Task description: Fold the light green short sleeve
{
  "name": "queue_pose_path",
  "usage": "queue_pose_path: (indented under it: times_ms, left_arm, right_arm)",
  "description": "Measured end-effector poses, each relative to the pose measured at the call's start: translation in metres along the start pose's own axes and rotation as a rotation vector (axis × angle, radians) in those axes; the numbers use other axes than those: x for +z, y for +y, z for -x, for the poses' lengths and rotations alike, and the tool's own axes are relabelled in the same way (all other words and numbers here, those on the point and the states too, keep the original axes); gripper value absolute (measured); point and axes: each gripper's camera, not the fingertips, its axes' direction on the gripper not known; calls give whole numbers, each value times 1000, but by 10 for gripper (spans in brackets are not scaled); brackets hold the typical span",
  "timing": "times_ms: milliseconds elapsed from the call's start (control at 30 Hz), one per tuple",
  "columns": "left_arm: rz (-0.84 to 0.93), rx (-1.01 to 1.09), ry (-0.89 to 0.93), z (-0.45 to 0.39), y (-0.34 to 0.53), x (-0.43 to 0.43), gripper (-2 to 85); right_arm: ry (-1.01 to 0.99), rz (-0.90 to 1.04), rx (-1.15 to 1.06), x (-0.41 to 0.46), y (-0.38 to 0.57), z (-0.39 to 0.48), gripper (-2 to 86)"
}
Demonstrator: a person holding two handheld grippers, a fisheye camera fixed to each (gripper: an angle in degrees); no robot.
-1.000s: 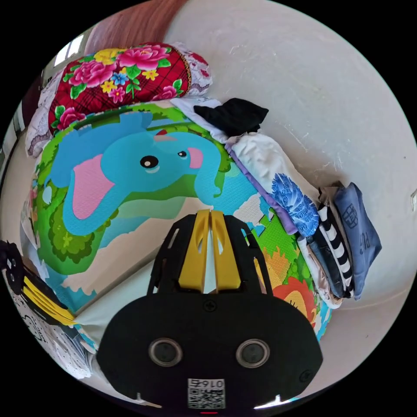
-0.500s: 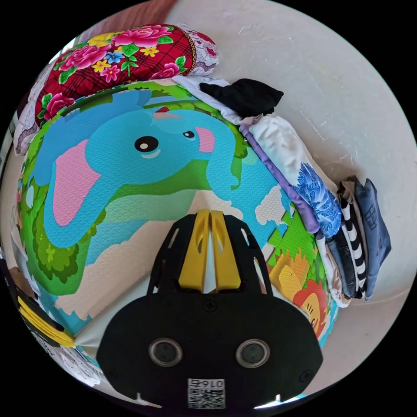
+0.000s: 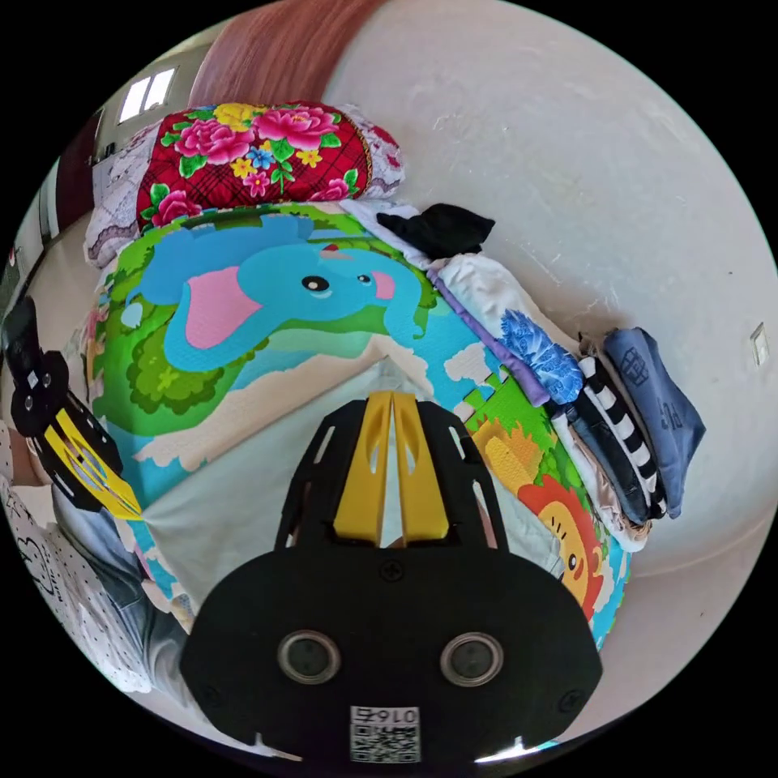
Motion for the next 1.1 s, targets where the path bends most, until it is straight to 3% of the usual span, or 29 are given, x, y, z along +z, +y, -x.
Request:
queue_pose_path:
  times_ms: [167,300,467,533,600,733,967,1100]
  left_arm:
    - [6,1,6,0,2,1,-10]
    - [5,-5,21,2,5,1,-10]
    - [-70,29,85,-2,9,-15,-10]
    - [-167,58,175,-4,12,-29,-10]
    - [-211,40,130,-5,9,-29,-10]
    - [-120,20,76,-10,-8,7,-10]
    - [12,69,-155,-42,-25,44,-10]
    - [-4,12,-78,-35,-22,51,-10]
  right_arm:
    - [-38,112,-84,52,31,57,-2]
    - [23,16,-35,26,75,74,-2]
    - [226,-146,133,-47,217,84,5]
    - [263,-130,228,-59,275,81,6]
    - [287,-77,285,-62,330,83,11]
    - [221,43,411,-40,439,93,56]
    - [33,-3,596,-6,569,92,86]
    - [-137,-43,585,19,617,90,93]
